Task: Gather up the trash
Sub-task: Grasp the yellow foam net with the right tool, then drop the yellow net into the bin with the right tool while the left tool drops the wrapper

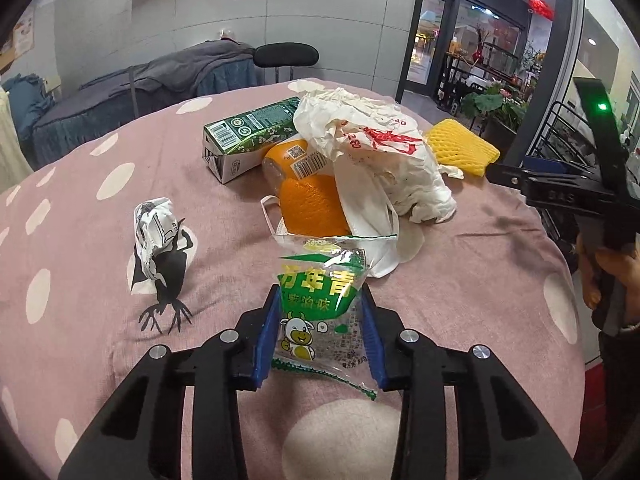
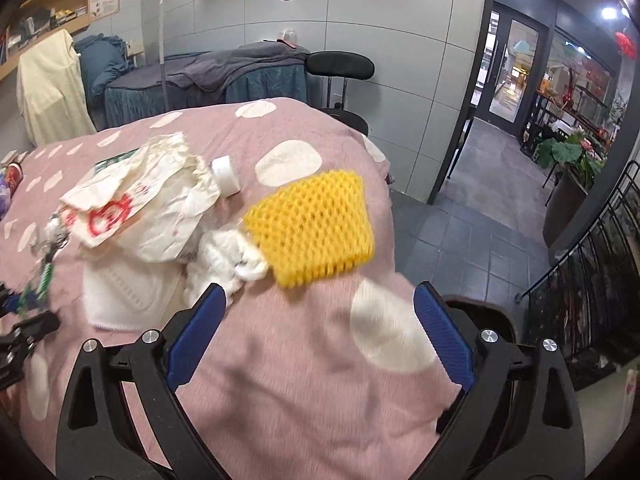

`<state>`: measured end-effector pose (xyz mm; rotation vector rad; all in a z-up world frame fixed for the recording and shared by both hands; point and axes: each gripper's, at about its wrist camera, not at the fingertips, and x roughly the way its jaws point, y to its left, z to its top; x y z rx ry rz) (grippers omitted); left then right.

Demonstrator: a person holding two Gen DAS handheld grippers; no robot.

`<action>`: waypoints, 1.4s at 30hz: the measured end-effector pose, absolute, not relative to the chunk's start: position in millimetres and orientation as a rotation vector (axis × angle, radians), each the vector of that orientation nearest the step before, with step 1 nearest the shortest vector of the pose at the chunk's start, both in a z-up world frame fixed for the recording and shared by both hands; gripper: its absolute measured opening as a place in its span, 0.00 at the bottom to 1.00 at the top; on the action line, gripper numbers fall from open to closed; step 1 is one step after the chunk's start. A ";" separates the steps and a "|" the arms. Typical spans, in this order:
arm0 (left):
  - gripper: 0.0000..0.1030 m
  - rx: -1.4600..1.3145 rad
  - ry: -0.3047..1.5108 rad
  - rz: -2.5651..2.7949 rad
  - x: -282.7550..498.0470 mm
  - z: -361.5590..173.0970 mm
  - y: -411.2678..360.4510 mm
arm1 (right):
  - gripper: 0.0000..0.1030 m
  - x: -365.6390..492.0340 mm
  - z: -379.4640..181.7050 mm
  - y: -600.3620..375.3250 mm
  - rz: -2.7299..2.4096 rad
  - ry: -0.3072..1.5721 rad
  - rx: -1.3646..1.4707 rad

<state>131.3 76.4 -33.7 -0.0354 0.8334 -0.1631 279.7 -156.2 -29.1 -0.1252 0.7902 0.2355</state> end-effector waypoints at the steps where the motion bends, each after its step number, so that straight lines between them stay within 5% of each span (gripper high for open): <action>1: 0.36 -0.038 0.831 -0.165 130.4 -33.0 76.6 | 0.91 287.1 -29.9 -153.8 0.235 0.798 -0.132; 5: 0.36 -0.048 0.831 -0.166 127.7 -32.0 76.0 | 0.83 312.3 -40.1 -146.4 0.226 0.838 -0.156; 7: 0.36 -0.052 0.834 -0.168 127.1 -32.8 75.6 | 0.60 320.0 -46.5 -143.2 0.226 0.858 -0.170; 12: 0.36 -0.058 0.839 -0.170 125.8 -33.6 74.8 | 0.23 323.3 -50.1 -155.8 0.228 0.863 -0.087; 16: 0.36 -0.062 0.837 -0.175 125.3 -32.3 73.9 | 0.10 312.8 -42.1 -169.5 0.232 0.828 -0.021; 20: 0.36 -0.057 0.836 -0.184 126.3 -31.4 68.7 | 0.08 300.1 -36.5 -172.4 0.236 0.804 -0.027; 23: 0.36 -0.055 0.833 -0.191 126.2 -29.8 64.7 | 0.12 298.1 -36.7 -170.0 0.265 0.807 -0.041; 24: 0.36 -0.056 0.831 -0.193 126.1 -29.0 64.0 | 0.30 298.1 -35.8 -169.8 0.275 0.804 -0.037; 25: 0.36 -0.055 0.829 -0.194 125.4 -28.2 62.9 | 0.71 296.8 -34.0 -170.0 0.280 0.792 -0.034; 26: 0.36 -0.053 0.827 -0.195 124.9 -27.6 62.1 | 0.89 296.6 -30.6 -169.6 0.268 0.770 -0.035; 27: 0.36 -0.051 0.826 -0.194 124.8 -27.4 61.7 | 0.95 294.9 -25.9 -170.1 0.247 0.735 -0.038; 34: 0.36 -0.064 0.827 -0.195 125.7 -26.6 63.6 | 0.94 336.1 -22.9 -134.3 0.269 0.783 -0.146; 35: 0.36 -0.066 0.826 -0.195 124.7 -26.1 63.5 | 0.91 344.2 -28.2 -128.9 0.264 0.809 -0.167; 36: 0.36 -0.065 0.825 -0.194 124.2 -25.7 63.5 | 0.72 351.0 -34.4 -124.6 0.266 0.837 -0.184; 37: 0.36 -0.062 0.824 -0.192 123.5 -25.7 63.4 | 0.39 356.7 -41.1 -122.0 0.261 0.865 -0.198; 38: 0.36 -0.061 0.825 -0.191 122.7 -25.7 63.4 | 0.24 361.7 -47.1 -121.5 0.251 0.893 -0.202; 42: 0.36 -0.058 0.828 -0.184 122.0 -26.8 65.6 | 0.11 357.0 -45.5 -137.9 0.256 0.874 -0.108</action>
